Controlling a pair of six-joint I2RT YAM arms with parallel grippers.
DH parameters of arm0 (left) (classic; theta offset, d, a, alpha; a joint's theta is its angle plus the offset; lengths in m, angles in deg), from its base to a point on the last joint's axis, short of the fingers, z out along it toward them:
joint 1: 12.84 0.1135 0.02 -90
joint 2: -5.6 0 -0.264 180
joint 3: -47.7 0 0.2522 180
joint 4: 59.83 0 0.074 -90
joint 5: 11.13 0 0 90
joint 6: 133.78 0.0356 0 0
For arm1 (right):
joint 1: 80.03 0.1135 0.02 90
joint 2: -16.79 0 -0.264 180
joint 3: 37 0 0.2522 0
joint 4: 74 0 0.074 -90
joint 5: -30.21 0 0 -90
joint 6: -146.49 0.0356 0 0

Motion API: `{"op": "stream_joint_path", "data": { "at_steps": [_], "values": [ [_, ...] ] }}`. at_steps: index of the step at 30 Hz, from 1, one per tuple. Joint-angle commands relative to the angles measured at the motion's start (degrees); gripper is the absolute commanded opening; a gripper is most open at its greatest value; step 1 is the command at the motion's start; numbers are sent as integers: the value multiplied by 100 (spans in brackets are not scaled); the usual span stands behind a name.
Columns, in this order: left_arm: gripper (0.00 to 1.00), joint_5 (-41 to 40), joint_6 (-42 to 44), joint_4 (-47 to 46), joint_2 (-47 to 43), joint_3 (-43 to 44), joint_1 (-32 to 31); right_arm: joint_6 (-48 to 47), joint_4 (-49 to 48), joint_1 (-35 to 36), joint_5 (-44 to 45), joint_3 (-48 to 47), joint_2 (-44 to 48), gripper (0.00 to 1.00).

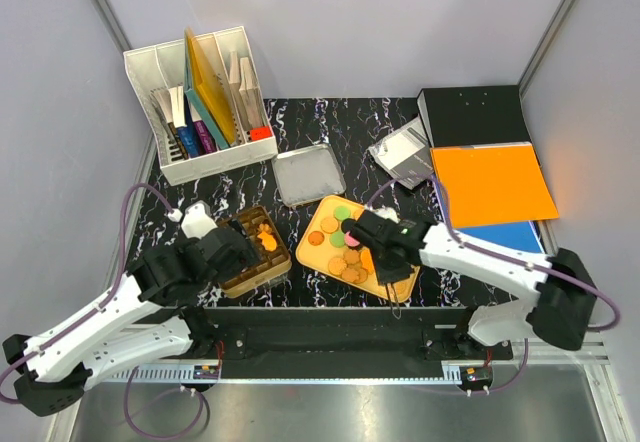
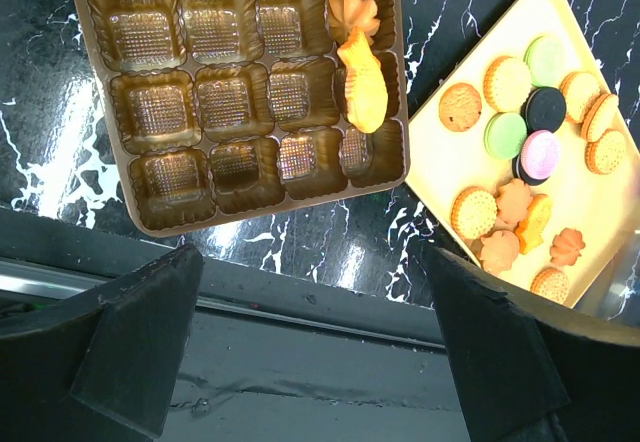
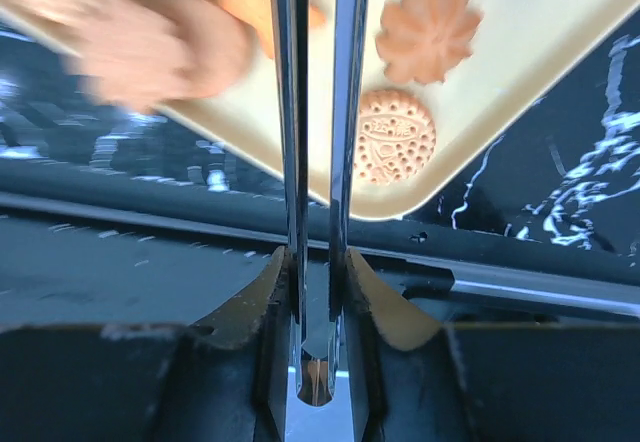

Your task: Pack the cookies

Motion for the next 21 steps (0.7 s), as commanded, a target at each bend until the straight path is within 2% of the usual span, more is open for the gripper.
{"op": "stream_joint_path", "data": {
  "at_steps": [1, 4, 5, 6, 7, 10, 16, 18, 19, 21],
  "values": [
    [97, -39, -78, -151, 80, 60, 19, 208, 1040, 7, 625, -973, 675, 29],
    [97, -65, -69, -151, 151, 87, 19, 121, 1218, 16, 591, -1404, 763, 25],
    [97, -74, -60, -143, 168, 96, 10, 60, 1209, 7, 521, -1579, 789, 19],
    [97, -74, -60, -143, 168, 122, 19, -19, 1166, -2, 433, -1659, 798, 3],
    [97, -126, -52, -125, 168, 131, 19, -116, 1008, 7, 180, -1730, 798, 0],
    [98, -354, -95, -2, 107, 280, 19, -555, 752, 68, -340, -2090, 702, 0],
    [99, -829, -78, 253, -60, 640, 10, -1250, 682, 463, -516, -3082, -88, 1],
    [99, -882, -69, 358, -60, 702, 19, -1408, 673, 700, -604, -3311, -518, 6],
    [99, -883, -69, 376, -60, 702, 19, -1452, 673, 780, -605, -3530, -659, 15],
    [99, -848, -113, 428, -78, 641, 19, -1523, 664, 956, -596, -3699, -985, 22]
  ]
}}
